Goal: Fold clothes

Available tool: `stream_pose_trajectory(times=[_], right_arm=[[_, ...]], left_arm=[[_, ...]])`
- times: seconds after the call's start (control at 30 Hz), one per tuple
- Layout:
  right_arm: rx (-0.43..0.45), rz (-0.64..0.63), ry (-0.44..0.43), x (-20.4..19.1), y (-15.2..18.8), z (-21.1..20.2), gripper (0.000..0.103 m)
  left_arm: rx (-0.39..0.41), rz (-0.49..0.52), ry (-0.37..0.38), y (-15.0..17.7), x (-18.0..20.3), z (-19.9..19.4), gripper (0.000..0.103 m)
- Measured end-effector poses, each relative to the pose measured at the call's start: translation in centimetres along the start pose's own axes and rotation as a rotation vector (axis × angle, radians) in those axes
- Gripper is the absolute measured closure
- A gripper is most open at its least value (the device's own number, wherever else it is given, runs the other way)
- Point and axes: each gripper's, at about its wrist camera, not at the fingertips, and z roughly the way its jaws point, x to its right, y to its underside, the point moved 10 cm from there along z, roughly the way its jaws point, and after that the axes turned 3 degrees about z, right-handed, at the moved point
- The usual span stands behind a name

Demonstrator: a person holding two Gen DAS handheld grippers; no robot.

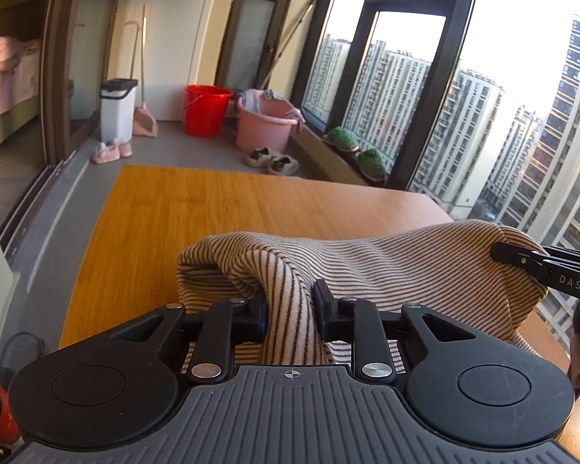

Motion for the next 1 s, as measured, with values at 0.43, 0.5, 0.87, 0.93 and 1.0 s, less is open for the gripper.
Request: stream_pose_trajectory(times=[0.43, 0.5, 0.87, 0.93, 1.0], right_arm=[[-0.04, 0.035, 0.037, 1.9, 2.5, -1.2, 0.074], [-0.013, 0.031, 0.037, 1.8, 1.8, -1.9, 0.074], [-0.008, 0.026, -0.063, -0.5, 1.3, -1.7, 0.055], [-0.053, 0.028, -0.077, -0.9, 2.7, -0.8, 0.048], [-0.096, 0.027, -0.079, -1.1, 4.4, 0.2, 0.045]], left_arm=[[-0.002, 0.047, -0.023, 0.4, 0.3, -2.4, 0.069], [0.0, 0.051, -0.027, 0.3, 0.3, -2.4, 0.068], [0.037, 0.075, -0.032, -1.0, 1.0, -3.0, 0.054], [0.036, 0.074, -0.032, -1.0, 0.9, -3.0, 0.054], [0.048, 0.07, -0.032, -1.2, 0.9, -3.2, 0.054]])
